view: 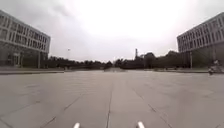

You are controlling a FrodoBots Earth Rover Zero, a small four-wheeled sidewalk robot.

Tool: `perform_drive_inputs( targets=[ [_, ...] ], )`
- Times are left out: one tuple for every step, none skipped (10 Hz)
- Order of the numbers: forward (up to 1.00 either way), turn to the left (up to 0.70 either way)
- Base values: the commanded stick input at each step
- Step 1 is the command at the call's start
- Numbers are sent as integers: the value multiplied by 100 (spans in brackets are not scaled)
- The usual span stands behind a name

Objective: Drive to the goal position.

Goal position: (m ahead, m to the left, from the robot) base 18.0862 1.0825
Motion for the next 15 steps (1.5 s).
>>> perform_drive_inputs(
  targets=[
    [50,0],
    [50,0],
    [50,0],
    [50,0],
    [50,0],
    [50,0],
    [50,0],
    [50,0],
    [50,0],
    [50,0],
    [50,0],
    [50,0],
    [50,0],
    [50,0],
    [50,0]
  ],
)
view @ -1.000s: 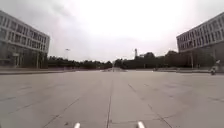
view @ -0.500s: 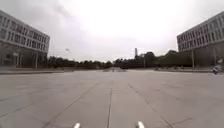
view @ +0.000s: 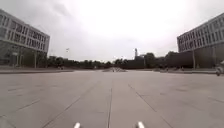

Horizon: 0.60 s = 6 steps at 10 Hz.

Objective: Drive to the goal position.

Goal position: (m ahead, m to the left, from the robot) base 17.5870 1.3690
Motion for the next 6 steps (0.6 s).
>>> perform_drive_inputs(
  targets=[
    [50,0],
    [50,0],
    [50,0],
    [50,0],
    [50,0],
    [50,0]
  ],
)
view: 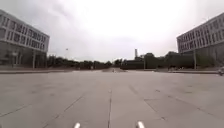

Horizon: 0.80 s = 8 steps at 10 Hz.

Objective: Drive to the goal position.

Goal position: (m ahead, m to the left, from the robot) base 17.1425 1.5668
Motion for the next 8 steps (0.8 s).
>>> perform_drive_inputs(
  targets=[
    [50,0],
    [50,0],
    [50,0],
    [50,0],
    [50,0],
    [50,0],
    [50,0],
    [50,0]
  ],
)
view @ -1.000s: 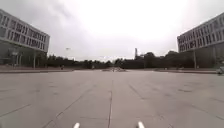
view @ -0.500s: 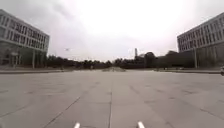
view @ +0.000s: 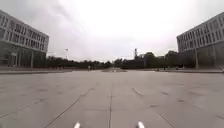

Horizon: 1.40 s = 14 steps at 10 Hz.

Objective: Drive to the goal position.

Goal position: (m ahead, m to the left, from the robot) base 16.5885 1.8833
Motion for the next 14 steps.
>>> perform_drive_inputs(
  targets=[
    [50,0],
    [50,0],
    [50,0],
    [50,0],
    [50,0],
    [50,0],
    [50,0],
    [50,0],
    [50,0],
    [50,0],
    [50,0],
    [50,0],
    [50,0],
    [50,0]
  ],
)
